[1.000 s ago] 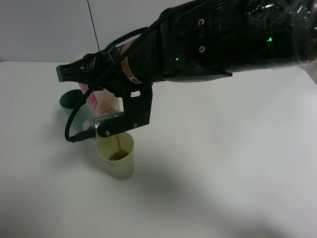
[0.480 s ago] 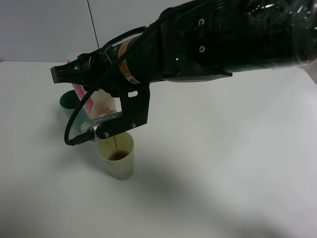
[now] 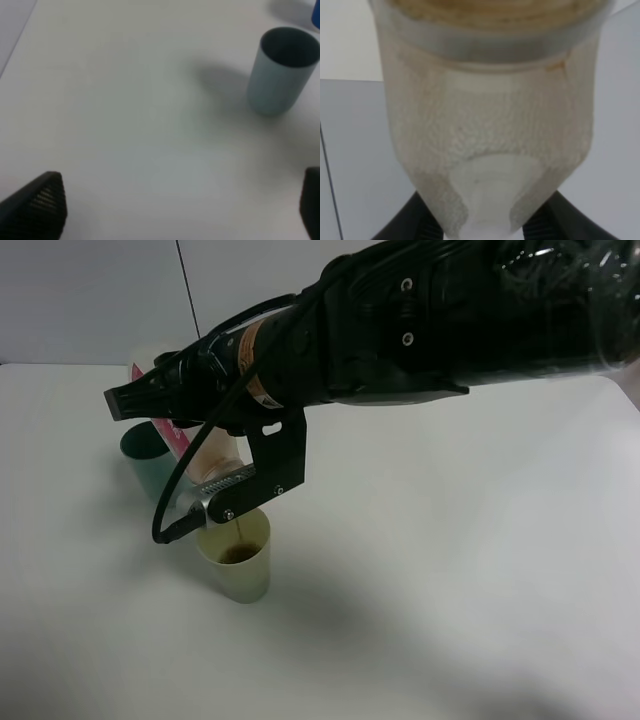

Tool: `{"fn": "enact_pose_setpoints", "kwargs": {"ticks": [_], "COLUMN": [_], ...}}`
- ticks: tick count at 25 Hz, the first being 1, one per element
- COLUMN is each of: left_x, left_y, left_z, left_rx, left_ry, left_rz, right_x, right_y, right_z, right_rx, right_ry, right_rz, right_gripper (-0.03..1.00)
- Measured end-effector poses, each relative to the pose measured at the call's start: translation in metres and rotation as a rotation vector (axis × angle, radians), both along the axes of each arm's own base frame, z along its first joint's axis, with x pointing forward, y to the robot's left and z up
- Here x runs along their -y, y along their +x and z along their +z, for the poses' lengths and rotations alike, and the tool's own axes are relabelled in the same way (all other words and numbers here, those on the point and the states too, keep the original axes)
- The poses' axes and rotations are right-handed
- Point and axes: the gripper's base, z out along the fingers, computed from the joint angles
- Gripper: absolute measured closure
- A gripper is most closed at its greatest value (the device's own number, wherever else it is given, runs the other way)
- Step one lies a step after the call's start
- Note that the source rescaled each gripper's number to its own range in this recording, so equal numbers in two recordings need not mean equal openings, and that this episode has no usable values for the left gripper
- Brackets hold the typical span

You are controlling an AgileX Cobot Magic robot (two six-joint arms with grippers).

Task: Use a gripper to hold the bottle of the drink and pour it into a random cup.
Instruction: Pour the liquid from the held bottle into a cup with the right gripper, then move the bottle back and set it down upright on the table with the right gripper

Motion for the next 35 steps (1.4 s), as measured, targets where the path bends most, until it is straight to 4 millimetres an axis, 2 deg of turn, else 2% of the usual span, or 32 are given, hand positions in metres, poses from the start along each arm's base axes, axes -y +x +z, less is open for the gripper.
{"fn": "enact_pose_setpoints", "kwargs": {"ticks": [16,23,28,35], "left_x": [0.0000,0.0000,0.0000,0.0000], "left_y": [0.0000,0.0000,0.0000,0.0000], "left_z": [0.0000,0.0000,0.0000,0.0000], "left_rx": [0.000,0.000,0.000,0.000], "left_ry": [0.000,0.000,0.000,0.000], "left_rz": [0.000,0.000,0.000,0.000], "right_x": [-0.0018,-0.0017,-0.0001,0.0079], "right_y": [-0.0015,-0.0015,-0.0003,0.0048], "right_z": [0.0012,0.0011,-0.0001,-0.0054], "right_rx": [0.032,-0.045,-0.170,-0.471], "right_ry": [-0.004,0.047,0.116,0.284], "right_rz": [0.043,-0.007,-0.110,-0.433], "right_gripper": [0.97,0.97,0.97,0.97]}}
